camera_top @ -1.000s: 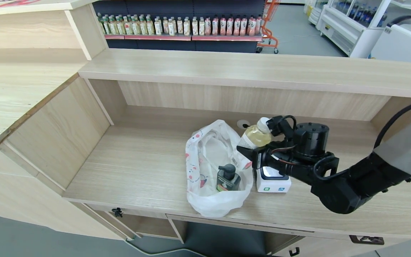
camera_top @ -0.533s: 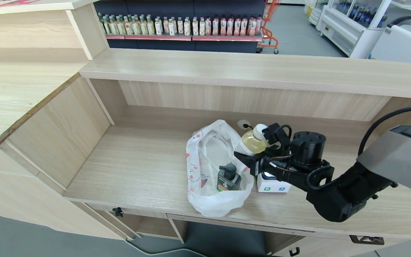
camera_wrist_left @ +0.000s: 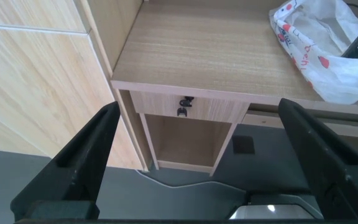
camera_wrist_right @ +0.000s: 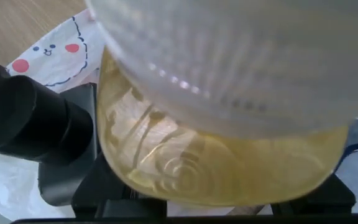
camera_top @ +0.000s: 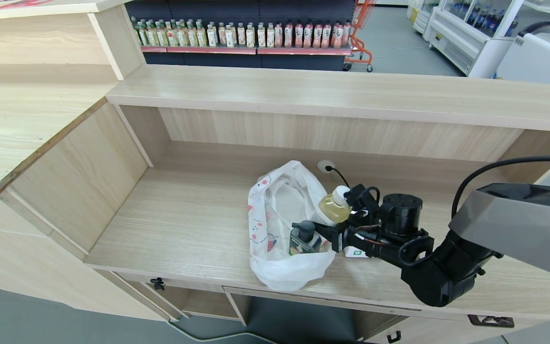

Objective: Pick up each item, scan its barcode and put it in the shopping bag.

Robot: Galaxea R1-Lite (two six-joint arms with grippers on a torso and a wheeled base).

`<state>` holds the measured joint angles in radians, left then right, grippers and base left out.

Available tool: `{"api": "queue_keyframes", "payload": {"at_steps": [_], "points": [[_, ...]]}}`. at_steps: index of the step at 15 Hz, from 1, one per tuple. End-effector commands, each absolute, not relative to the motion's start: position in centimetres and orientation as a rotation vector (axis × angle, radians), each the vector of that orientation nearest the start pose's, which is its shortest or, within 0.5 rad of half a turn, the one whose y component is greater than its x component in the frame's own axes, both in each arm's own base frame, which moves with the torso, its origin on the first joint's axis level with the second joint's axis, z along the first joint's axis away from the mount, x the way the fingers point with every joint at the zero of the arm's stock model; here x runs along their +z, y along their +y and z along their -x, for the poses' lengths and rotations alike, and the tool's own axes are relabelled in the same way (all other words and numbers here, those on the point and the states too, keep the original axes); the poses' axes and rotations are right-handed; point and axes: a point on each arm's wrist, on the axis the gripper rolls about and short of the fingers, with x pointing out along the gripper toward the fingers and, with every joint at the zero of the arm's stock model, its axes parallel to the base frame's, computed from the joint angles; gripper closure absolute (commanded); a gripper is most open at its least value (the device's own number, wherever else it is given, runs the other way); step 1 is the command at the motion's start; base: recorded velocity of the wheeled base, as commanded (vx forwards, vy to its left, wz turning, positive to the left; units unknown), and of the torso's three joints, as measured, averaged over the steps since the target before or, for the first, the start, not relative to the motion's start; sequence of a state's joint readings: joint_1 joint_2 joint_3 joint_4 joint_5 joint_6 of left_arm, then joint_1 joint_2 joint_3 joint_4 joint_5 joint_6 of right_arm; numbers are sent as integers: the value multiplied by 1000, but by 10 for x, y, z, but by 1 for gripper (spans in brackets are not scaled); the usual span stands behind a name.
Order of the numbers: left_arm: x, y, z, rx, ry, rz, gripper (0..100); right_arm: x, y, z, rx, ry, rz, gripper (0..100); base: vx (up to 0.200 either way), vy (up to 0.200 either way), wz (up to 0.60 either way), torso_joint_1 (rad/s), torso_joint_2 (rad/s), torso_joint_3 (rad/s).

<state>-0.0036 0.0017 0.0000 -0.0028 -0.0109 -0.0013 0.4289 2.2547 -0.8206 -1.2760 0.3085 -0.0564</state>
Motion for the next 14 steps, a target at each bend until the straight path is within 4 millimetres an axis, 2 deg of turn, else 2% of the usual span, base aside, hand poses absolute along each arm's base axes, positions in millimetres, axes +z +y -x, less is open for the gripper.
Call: {"api": "queue_keyframes", "payload": {"at_steps": [1,5,7,8,14], "points": [[76,0,23,-14,-2,2,0,46,167,-352,742,156,82,100,0,0,0,0,0,0],[76,0,23,-14,-2,2,0,47,157,-359,722,122,153,100,0,0,0,0,0,0],[76,0,23,-14,-2,2,0,48,151,-359,767,107,176,100,0,0,0,0,0,0],[76,0,23,-14,-2,2,0,50,150,-359,773,98,184,0,0,0,0,0,0,0],[76,0,23,-14,-2,2,0,74,151,-356,810,28,176,0,0,0,0,0,0,0]]}}
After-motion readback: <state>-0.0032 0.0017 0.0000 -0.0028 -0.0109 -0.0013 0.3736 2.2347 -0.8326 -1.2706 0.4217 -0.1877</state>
